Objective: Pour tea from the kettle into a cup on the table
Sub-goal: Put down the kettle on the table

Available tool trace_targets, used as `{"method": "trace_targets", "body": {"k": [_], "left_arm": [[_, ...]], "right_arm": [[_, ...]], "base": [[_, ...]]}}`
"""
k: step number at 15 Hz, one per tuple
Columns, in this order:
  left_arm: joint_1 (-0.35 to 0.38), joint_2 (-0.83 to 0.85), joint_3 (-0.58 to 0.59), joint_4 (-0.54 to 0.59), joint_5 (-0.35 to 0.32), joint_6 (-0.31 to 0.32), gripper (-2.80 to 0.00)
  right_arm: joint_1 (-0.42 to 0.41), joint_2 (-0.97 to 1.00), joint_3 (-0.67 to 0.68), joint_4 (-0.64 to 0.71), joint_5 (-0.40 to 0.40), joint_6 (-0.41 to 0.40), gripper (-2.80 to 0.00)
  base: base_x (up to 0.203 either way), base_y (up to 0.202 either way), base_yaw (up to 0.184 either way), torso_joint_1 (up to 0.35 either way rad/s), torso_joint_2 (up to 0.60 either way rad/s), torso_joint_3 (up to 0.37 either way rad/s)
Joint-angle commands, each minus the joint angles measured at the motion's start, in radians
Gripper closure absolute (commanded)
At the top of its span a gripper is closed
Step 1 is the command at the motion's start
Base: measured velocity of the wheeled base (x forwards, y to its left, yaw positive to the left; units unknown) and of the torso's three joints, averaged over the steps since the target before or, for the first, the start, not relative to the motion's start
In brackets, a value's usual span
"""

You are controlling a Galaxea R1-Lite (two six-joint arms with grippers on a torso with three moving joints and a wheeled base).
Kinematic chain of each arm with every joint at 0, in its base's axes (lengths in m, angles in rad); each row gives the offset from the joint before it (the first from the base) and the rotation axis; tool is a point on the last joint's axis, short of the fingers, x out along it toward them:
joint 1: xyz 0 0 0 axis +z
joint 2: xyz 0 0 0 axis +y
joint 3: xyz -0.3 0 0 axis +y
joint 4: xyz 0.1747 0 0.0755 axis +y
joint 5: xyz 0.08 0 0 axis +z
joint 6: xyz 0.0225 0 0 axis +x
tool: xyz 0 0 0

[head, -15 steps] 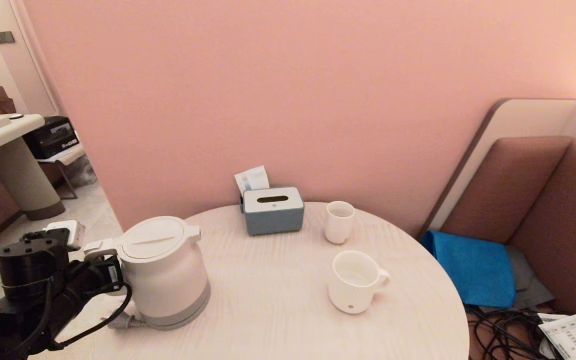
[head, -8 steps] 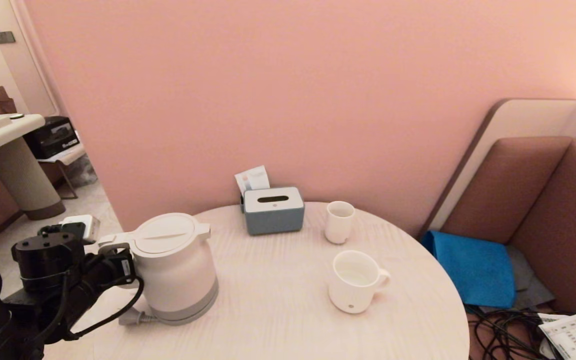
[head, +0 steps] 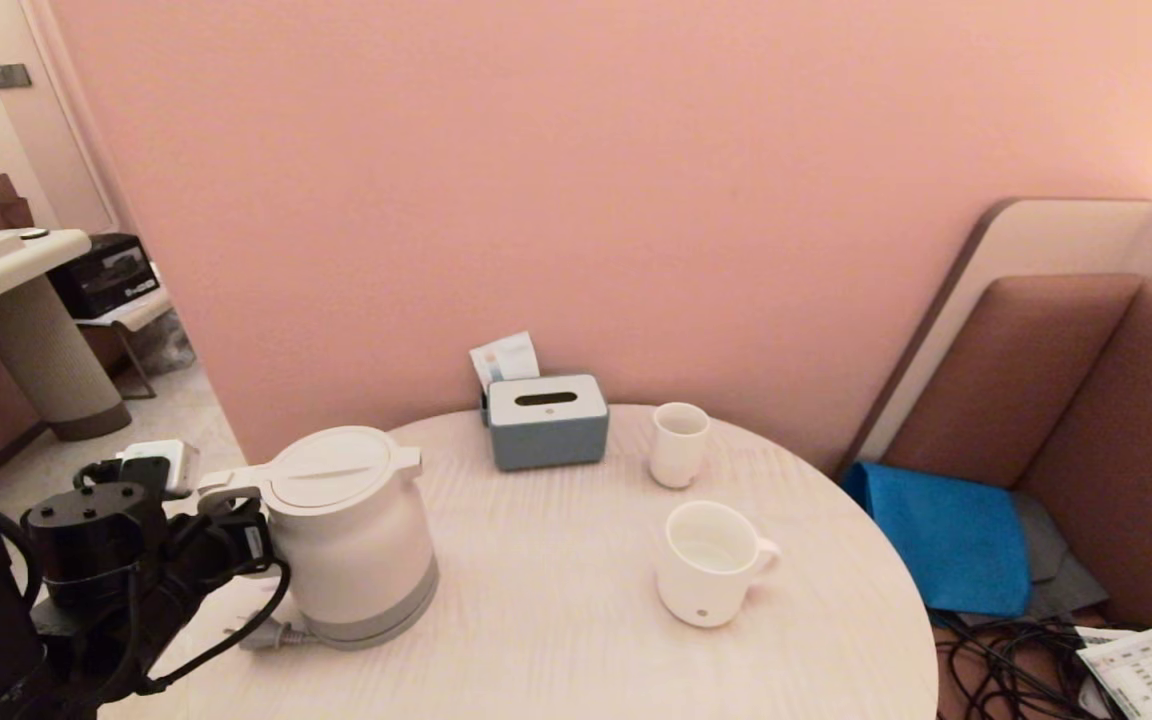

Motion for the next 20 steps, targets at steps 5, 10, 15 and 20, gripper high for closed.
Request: {"method": "trace_targets", "body": {"k": [5,10,15,20], "left_arm": [[0.000,0.011,0.019,-0.015,0.001,0.007,0.00],[0.000,-0.007,0.030,-0.014,-0.001,0.006,0.00],[0.000,-0.011,0.038,-0.015,0.001,0.006,0.00],[0.000,-0.012,0.038,-0.017,0.001,0.012,0.00]], "right_arm": [[0.000,0.001,0.000,0.000,0.000,0.000,0.00],[0.001,0.001,0.000,0.000,0.000,0.000,0.00],[0.000,0.001,0.000,0.000,0.000,0.000,0.00],[0.001,0.001,0.000,0.000,0.000,0.000,0.00]], "base": [[0.000,0.000,0.000,0.000,0.00,0.000],[0.000,0.000,0.000,0.000,0.00,0.000],[0.000,0.000,0.000,0.000,0.00,0.000],[0.000,0.000,0.000,0.000,0.00,0.000]]}}
